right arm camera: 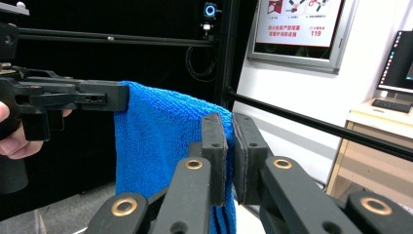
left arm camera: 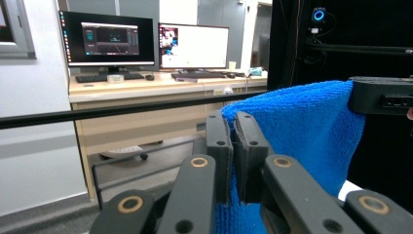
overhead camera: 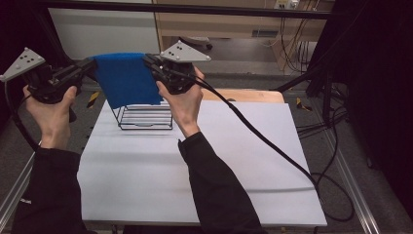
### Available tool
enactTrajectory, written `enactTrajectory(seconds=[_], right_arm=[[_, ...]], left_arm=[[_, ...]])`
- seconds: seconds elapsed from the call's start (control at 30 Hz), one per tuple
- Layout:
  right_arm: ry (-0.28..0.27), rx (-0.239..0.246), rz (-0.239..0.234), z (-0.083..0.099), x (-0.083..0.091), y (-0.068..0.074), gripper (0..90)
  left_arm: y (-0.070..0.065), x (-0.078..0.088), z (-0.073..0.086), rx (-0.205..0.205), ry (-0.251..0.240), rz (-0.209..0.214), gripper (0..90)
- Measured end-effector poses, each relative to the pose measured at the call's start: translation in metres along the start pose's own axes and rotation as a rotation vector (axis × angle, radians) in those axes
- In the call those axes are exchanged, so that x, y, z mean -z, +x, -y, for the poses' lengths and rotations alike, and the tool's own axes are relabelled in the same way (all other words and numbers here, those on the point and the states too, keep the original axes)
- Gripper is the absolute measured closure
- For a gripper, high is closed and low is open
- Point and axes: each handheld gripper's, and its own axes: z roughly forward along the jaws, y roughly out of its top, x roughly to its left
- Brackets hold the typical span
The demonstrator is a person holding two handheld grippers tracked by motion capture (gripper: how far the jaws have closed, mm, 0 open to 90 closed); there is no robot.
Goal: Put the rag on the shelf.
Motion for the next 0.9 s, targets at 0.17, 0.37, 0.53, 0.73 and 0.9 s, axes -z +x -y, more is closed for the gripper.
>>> enactTrajectory(seconds=[0.17, 0.37, 0.53, 0.73, 0.9], right_arm=[[-0.01, 0.0, 0.008, -0.009, -0.007, -0.001, 85.4], [-0.012, 0.01, 0.018, -0.017, -0.018, -0.002, 85.4], [-0.021, 0.021, 0.025, -0.026, -0.028, -0.002, 85.4], [-0.028, 0.023, 0.031, -0.031, -0.037, -0.005, 85.4], [-0.03, 0.014, 0.034, -0.032, -0.043, -0.01, 85.4]], left_arm=[[0.007, -0.003, -0.006, 0.01, -0.022, -0.004, 86.2], [0.017, -0.011, -0.013, 0.017, -0.034, -0.019, 86.2], [0.027, -0.016, -0.016, 0.035, -0.054, -0.026, 86.2], [0.034, -0.023, -0.022, 0.031, -0.066, -0.038, 86.2], [0.037, -0.029, -0.025, 0.013, -0.061, -0.052, 86.2]])
